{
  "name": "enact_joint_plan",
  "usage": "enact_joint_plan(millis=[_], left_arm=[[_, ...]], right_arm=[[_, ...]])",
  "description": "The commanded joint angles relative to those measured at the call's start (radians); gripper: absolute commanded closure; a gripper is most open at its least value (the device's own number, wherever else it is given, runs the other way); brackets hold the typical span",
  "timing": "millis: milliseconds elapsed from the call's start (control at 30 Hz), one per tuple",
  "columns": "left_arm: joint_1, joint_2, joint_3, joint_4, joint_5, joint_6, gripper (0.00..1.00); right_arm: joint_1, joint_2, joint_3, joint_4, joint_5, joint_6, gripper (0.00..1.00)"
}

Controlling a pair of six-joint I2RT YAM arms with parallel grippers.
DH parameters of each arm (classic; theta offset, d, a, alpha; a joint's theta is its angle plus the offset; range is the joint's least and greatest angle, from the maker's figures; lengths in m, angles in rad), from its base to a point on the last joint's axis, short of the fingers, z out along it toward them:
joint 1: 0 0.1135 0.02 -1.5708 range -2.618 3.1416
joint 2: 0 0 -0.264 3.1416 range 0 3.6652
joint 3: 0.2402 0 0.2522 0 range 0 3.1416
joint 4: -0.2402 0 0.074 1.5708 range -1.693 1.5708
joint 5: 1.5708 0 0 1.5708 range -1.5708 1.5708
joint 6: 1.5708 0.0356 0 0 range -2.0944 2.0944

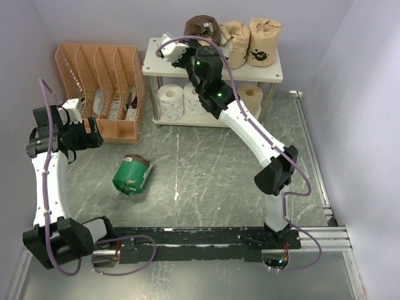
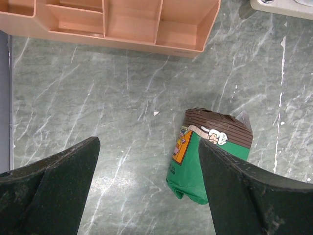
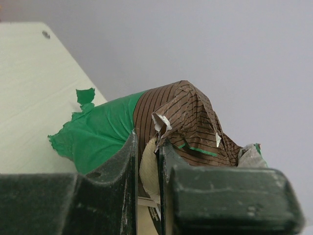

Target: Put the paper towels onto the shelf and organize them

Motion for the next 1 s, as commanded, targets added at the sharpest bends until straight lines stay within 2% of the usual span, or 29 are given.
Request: enact_joint_plan(millis=[0,233,267,300,433,500,600,633,667,700,867,967], left_arm=[[0.008,-0.012,0.014,0.028,-0.012,-0.003,0.06],[0.007,-0.002,0.021,0.028,-0.012,-0.007,0.06],[0.008,-0.001,0.021,0.028,-0.015,-0.008,0.06],[0.007,-0.003,0.021,0.027,-0.016,-0.008,0.06],[0.008,-0.009,0.019,0.025,-0.019,-0.006,0.06],[0.008,-0.013,0.016,0.024,-0.021,-0.006,0.06],[0.008,-0.014,0.015,0.024,-0.023,-0.005,0.06],[0.008,-0.014,0.014,0.025,-0.025,-0.005,0.06],[0.008,-0.014,0.014,0.024,-0.025,-0.005,0.06],[0.008,-0.014,0.015,0.025,-0.025,-0.005,0.07],[0.007,-0.011,0.015,0.026,-0.025,-0.005,0.06],[0.008,-0.015,0.013,0.026,-0.032,-0.004,0.06]], right_arm=[[-0.037,-0.082,-0.045,0.054,-0.012,0.007,1.0],[-0.043,-0.125,-0.102,0.024,-0.017,0.01,1.0],[-0.045,-0.127,-0.104,0.022,-0.019,0.013,0.97],[-0.045,-0.127,-0.103,0.02,-0.02,0.016,0.88],[-0.043,-0.128,-0.102,0.03,-0.025,0.033,0.43],[-0.041,-0.127,-0.09,0.031,-0.029,0.051,0.33],[-0.026,-0.127,-0.078,0.043,-0.04,0.071,0.25],[-0.017,-0.128,-0.077,0.051,-0.041,0.072,0.19],[-0.007,-0.129,-0.077,0.061,-0.039,0.075,0.04],[0.002,-0.128,-0.076,0.067,-0.039,0.074,0.01],[0.053,-0.142,-0.086,0.078,-0.023,0.111,0.0],[0.133,-0.211,-0.182,0.067,0.006,0.192,0.0]])
